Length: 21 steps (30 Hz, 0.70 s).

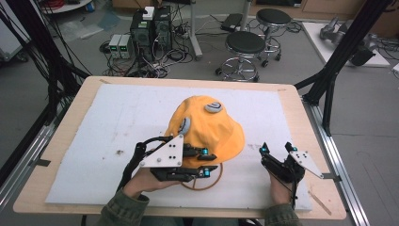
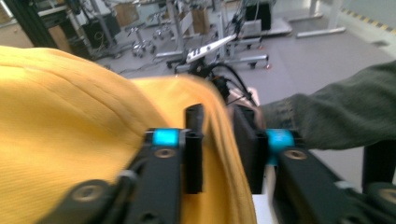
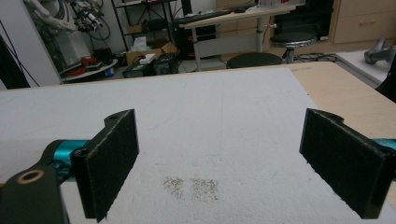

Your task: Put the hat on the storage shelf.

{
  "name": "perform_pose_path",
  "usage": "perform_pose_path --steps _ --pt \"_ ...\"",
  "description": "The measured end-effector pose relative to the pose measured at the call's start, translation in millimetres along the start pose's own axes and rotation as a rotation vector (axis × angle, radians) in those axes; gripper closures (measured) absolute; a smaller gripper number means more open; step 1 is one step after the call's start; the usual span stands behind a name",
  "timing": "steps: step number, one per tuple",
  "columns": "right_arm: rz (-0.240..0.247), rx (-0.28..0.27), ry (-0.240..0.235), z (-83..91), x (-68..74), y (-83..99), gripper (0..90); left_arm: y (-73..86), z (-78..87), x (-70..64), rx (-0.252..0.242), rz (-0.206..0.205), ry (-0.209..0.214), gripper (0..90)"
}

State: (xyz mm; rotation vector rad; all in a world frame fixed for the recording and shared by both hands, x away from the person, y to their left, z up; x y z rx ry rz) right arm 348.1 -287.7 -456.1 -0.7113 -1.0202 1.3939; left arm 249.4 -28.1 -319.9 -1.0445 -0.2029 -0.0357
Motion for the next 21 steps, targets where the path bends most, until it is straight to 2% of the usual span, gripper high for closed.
perform_pose_path --steps 3,7,11,17,21 --pt "-0.010 0.000 0.000 0.5 -0.8 -0.1 10.6 -1.1 1.4 -0.7 -0.011 0.001 -0.002 63.6" --pt "-0.010 -0.002 0.005 1.1 -1.4 -0.2 10.6 -5.5 5.7 0.4 -0.048 -0.017 -0.057 54.0" --pt "-0.006 -0.005 0.007 1.6 -1.2 -0.6 10.6 -8.2 10.6 3.0 -0.077 0.004 -0.062 49.9" --pt "-0.013 -0.007 0.008 1.9 -2.0 -0.8 10.6 -10.4 14.8 4.0 -0.092 0.015 -0.084 44.0" --pt "-0.013 -0.007 0.005 1.7 -1.4 -0.8 10.6 -12.2 16.4 3.0 -0.089 0.015 -0.108 36.3"
Point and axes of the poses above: each handheld gripper's, and its own axes: z roughly backward along the jaws, y roughly out of its underside, x roughly to its left, the point moved 9 cm from there along -z, roughly forward along the jaws, and after that the axes turned 15 degrees about x, right-handed, at the moved point
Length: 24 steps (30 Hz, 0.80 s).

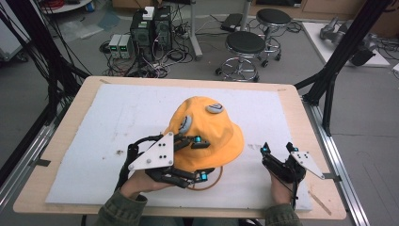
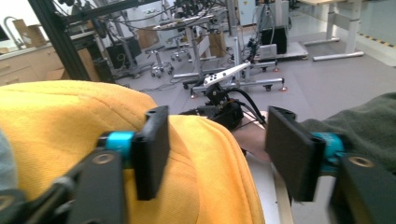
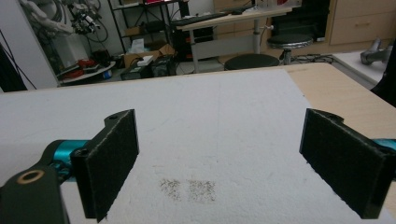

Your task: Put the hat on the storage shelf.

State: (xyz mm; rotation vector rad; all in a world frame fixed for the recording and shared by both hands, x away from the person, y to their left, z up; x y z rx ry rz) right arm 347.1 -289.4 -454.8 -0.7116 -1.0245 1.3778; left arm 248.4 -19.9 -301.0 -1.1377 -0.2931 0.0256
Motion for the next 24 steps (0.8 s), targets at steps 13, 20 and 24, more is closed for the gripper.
perform_pose_path --steps 13,20,24 --pt "0.000 0.004 -0.001 -0.2 -0.2 0.2 10.6 -10.2 20.5 8.6 -0.053 0.013 -0.066 32.7" --pt "-0.001 0.005 -0.002 -0.4 0.2 0.4 10.7 -15.9 41.8 18.4 -0.100 0.032 -0.117 33.7" --pt "-0.001 0.001 -0.002 0.1 0.2 0.0 10.6 -14.7 53.6 28.2 -0.120 0.054 -0.160 33.6"
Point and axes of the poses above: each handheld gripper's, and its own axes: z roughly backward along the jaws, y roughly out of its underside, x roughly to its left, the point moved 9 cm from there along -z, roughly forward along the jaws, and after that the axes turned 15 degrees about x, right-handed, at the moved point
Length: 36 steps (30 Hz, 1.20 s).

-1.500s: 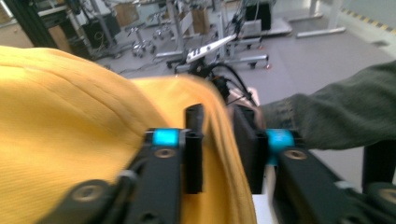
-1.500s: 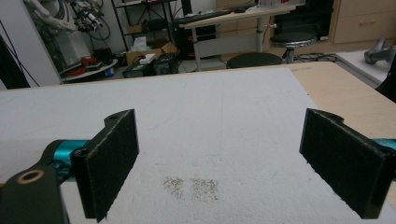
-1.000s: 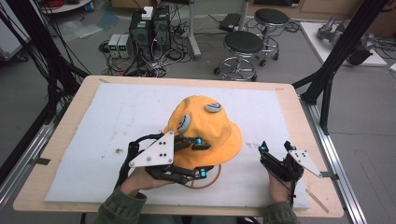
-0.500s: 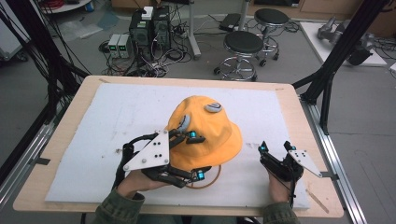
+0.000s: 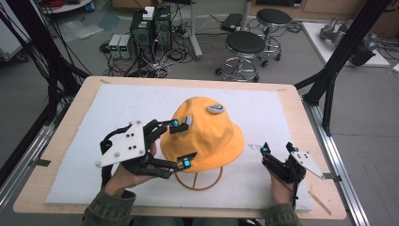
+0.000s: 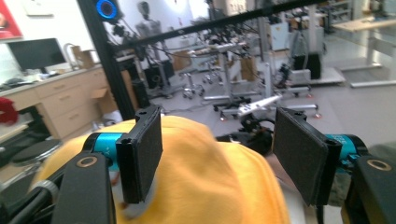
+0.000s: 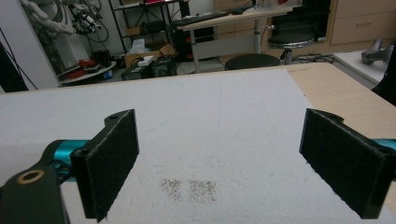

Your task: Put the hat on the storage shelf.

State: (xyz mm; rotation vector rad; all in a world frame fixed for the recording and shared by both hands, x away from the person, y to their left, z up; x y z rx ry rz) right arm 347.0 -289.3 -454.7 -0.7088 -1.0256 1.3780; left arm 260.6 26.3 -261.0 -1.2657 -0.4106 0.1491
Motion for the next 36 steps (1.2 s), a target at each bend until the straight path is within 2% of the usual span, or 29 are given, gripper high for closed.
perform_pose_path --steps 7,16,17,18,22,26,30,36 --pt "0.000 0.003 0.001 -0.2 -0.4 0.2 10.6 -1.3 26.4 16.9 -0.050 0.024 -0.069 33.6" --pt "0.001 -0.002 0.002 -0.1 0.1 -0.1 10.6 0.6 64.2 33.7 -0.084 0.047 -0.162 33.6" --pt "-0.001 -0.002 0.003 0.1 0.2 -0.1 10.6 0.6 64.2 33.7 -0.084 0.047 -0.162 33.6" --pt "0.002 -0.002 0.003 0.2 0.2 -0.1 10.6 2.1 71.0 38.8 -0.089 0.051 -0.194 33.1" --pt "-0.001 -0.008 0.012 1.2 -0.5 -0.5 10.6 10.1 84.7 52.7 -0.084 0.079 -0.258 32.8" --pt "-0.003 -0.026 0.037 4.7 -2.1 -2.2 10.6 21.2 101.0 69.3 -0.085 0.113 -0.349 32.1" --pt "-0.001 -0.055 0.064 9.0 -5.6 -5.0 10.6 31.9 116.0 80.0 -0.087 0.114 -0.439 32.1" --pt "-0.003 -0.068 0.077 11.0 -6.6 -6.0 10.6 49.2 133.8 95.0 -0.081 0.165 -0.520 31.7"
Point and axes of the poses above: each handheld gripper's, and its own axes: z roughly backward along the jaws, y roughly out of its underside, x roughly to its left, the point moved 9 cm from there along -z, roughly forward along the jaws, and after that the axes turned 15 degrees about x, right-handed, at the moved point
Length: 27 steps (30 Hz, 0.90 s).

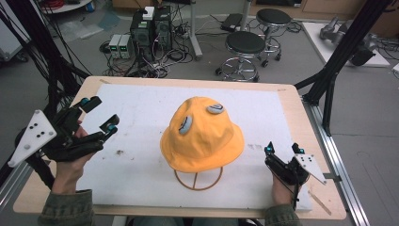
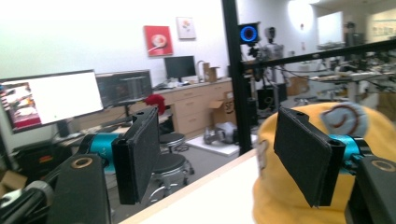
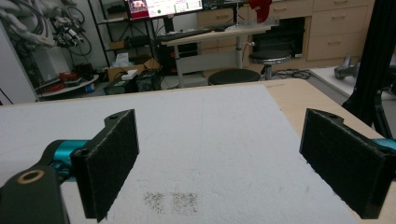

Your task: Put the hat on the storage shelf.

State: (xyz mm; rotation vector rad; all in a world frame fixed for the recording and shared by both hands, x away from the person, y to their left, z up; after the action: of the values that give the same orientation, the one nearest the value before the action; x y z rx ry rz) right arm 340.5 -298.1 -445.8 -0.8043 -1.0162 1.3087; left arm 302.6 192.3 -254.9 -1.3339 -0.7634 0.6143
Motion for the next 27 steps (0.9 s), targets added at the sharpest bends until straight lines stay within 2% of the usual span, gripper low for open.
perform_pose_path --steps 9,13,23,27 --pt "0.008 -0.002 0.007 1.4 0.3 -0.3 10.6 25.0 10.5 31.9 0.005 0.035 -0.167 32.7" --pt "0.007 -0.007 0.007 1.5 0.3 -0.6 10.7 38.0 12.8 41.5 0.014 0.054 -0.224 32.7" --pt "0.009 -0.006 0.005 2.0 0.6 -0.4 10.6 72.7 15.7 63.6 0.045 0.118 -0.337 33.0" --pt "0.005 -0.004 0.003 2.3 1.5 0.0 10.7 86.3 14.6 68.8 0.065 0.138 -0.349 33.5"
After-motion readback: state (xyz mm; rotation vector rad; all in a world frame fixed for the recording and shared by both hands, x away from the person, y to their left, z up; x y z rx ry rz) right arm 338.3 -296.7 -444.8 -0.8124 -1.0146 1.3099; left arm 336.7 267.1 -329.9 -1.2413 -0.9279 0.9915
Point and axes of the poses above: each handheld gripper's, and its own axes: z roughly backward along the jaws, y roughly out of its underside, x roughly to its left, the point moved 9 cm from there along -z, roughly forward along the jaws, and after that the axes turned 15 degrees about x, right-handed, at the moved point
